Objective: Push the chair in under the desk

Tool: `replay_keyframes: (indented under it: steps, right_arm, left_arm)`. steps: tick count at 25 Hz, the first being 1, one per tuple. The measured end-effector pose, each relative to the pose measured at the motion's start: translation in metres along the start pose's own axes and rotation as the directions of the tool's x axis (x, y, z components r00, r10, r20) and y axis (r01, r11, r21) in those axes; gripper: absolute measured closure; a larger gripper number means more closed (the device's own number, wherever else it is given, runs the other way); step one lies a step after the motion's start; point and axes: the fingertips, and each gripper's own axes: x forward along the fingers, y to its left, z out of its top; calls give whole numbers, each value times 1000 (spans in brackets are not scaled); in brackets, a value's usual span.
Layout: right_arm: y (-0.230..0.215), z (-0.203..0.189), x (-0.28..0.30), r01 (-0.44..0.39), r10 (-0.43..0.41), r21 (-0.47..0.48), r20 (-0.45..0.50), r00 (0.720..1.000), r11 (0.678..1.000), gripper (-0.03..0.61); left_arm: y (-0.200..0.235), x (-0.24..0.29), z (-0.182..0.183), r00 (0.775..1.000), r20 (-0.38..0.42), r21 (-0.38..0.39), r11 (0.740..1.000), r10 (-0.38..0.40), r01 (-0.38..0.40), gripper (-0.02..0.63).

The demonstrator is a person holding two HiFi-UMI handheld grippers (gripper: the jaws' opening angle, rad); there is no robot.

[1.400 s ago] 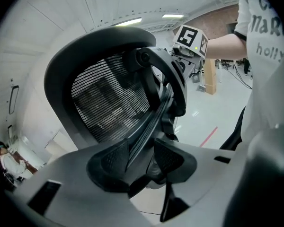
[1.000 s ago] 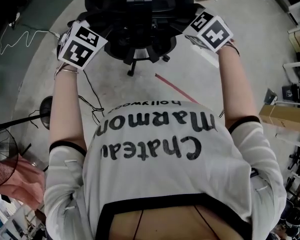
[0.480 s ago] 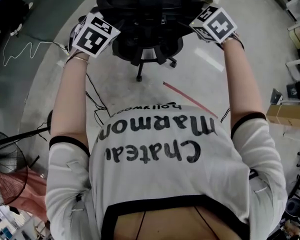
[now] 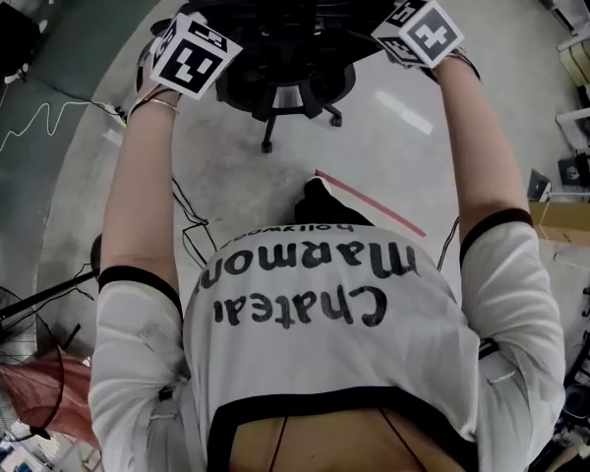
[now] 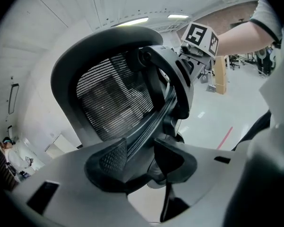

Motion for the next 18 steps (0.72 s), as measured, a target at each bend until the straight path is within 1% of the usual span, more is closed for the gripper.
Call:
replay_keyframes:
  steps: [4,7,10,13,18]
  right_arm:
    - [-35,-7,6,-10,11,-26,23,1000,1000,371]
    - [-66,-7,19,-27,28,-38,33,999,999,370]
    - [-93,-5,33,-58,60,-45,37,998,997,370]
    - [-116,-3,45,-98,99,-46,34,994,994,371]
    - [-155,3,64,-110,114,-76,46,992,991,370]
  left_arm:
    - [6,23,17,1000,-8,-26,999,24,-24,442]
    - [21,43,29,999,-7,-30,998,53,-53,442]
    - [35,62,37,997,-25,-42,997,67,-68,443]
    - [47,77,42,996,-33,-71,994,79,-82,442]
    - [70,103,54,994,-31,-103,989,103,-106,442]
